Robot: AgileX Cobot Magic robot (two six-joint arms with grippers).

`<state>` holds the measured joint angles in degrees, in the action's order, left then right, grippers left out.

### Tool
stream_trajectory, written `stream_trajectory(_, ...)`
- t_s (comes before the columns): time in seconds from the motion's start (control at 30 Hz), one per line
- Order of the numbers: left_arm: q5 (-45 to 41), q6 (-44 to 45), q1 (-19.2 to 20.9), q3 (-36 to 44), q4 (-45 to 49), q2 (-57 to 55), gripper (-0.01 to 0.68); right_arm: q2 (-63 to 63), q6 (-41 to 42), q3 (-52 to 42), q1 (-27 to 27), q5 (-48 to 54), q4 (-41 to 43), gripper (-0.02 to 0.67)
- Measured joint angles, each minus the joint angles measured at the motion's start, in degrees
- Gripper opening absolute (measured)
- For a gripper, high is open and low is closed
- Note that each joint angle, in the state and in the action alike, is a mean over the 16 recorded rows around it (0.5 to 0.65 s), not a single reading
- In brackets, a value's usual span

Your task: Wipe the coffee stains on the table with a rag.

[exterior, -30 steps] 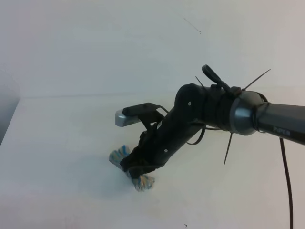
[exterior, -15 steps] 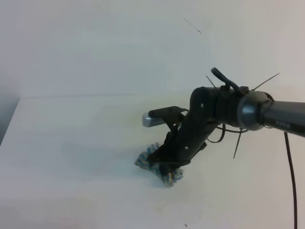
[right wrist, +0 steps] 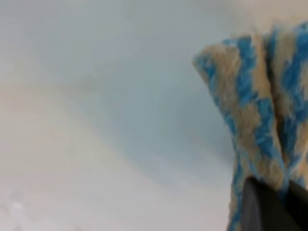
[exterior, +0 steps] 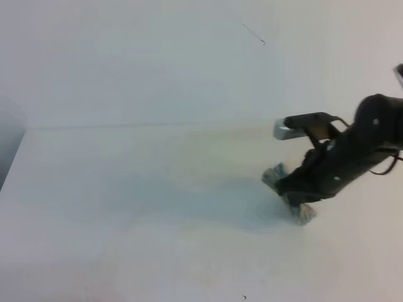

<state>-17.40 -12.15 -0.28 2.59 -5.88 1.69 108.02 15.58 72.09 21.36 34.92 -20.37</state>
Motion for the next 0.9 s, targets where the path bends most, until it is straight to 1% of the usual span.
stream_trajectory(0.23,0.0,0.0,0.0,0.0,0.0,0.0,0.001,-9.4,4.2,-13.1,-4.5,-6.7,-0.4,0.027)
stream_trajectory(0.37,0.0,0.0,0.0,0.0,0.0,0.0,0.001,-12.3,5.8,-17.3,-5.6,-9.2,-0.5,0.03)
stream_trajectory(0.47,0.0,0.0,0.0,0.0,0.0,0.0,0.001,-13.5,6.6,-19.0,-5.7,-10.6,-0.7,0.051)
stream_trajectory(0.53,0.0,0.0,0.0,0.0,0.0,0.0,0.001,-14.0,7.0,-19.8,-5.7,-11.2,-0.8,0.083)
stream_trajectory(0.6,0.0,0.0,0.0,0.0,0.0,0.0,0.001,-14.3,7.2,-20.0,-5.7,-11.3,-0.9,0.129)
stream_trajectory(0.9,0.0,0.0,0.0,0.0,0.0,0.0,0.001,-19.2,9.3,-20.0,-5.7,-9.4,-1.4,0.382)
